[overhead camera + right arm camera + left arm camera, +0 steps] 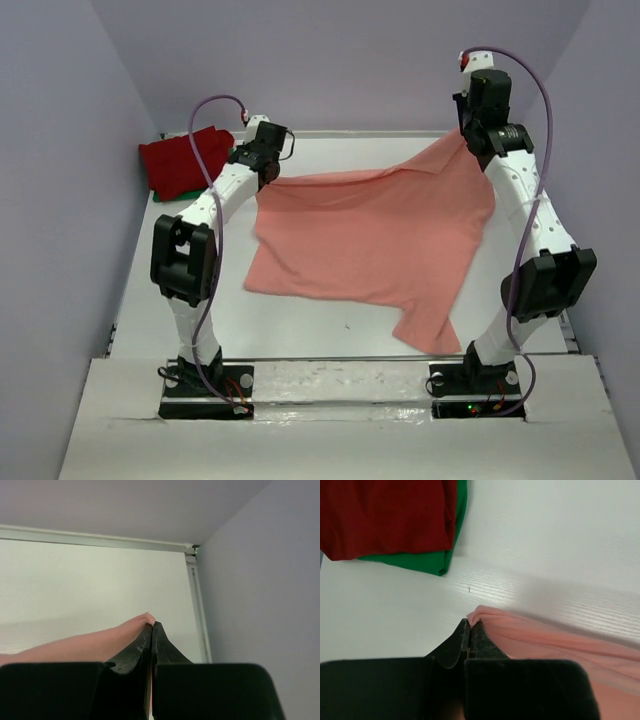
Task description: Fold and stack the t-shirts
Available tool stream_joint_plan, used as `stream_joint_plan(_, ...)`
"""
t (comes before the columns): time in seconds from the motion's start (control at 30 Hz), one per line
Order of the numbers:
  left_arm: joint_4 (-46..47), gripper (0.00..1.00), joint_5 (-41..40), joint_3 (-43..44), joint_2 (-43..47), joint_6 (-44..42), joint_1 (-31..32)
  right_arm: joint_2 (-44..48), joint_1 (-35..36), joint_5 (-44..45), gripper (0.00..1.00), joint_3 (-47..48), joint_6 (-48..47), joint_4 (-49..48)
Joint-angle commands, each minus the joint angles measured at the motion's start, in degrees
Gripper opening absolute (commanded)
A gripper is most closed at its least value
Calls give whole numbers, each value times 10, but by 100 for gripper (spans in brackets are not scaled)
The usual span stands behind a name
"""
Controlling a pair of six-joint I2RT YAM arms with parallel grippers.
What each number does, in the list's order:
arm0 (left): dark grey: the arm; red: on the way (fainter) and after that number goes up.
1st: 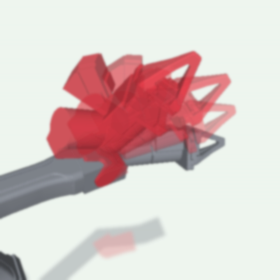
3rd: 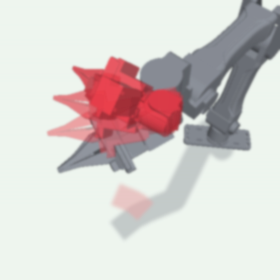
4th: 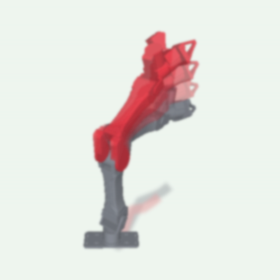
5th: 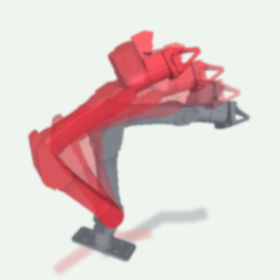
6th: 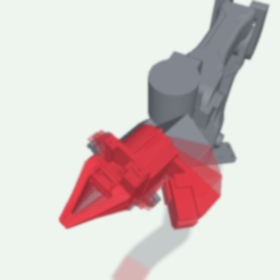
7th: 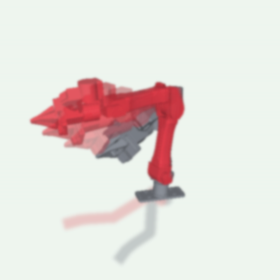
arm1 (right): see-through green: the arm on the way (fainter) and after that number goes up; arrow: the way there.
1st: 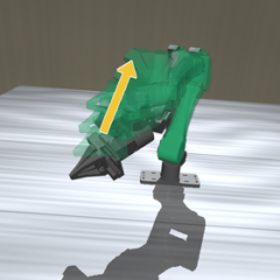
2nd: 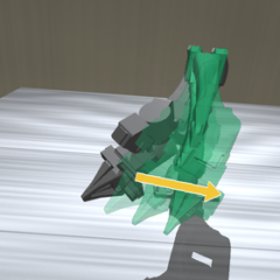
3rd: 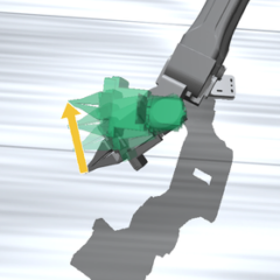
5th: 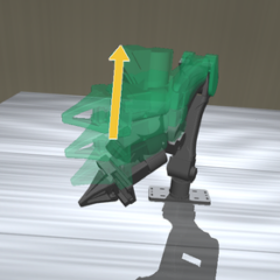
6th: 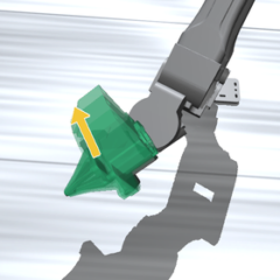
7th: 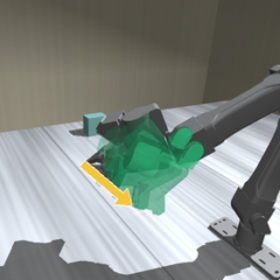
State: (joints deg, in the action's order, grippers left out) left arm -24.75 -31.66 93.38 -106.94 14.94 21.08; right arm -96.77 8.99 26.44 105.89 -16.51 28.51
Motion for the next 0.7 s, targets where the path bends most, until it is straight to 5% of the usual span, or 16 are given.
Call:
stream_joint_plan(0.0,62,0,2,42,-13,8,-16,-15,-3,-74,0,-3,46,-43)
stream_joint_plan(0.3,81,0,42,94,-88,-18,-39,-68,-27,-112,0,-15,54,-58)
stream_joint_plan(0.67,78,0,36,73,-66,-7,-37,-56,-27,-117,0,-33,68,-41)
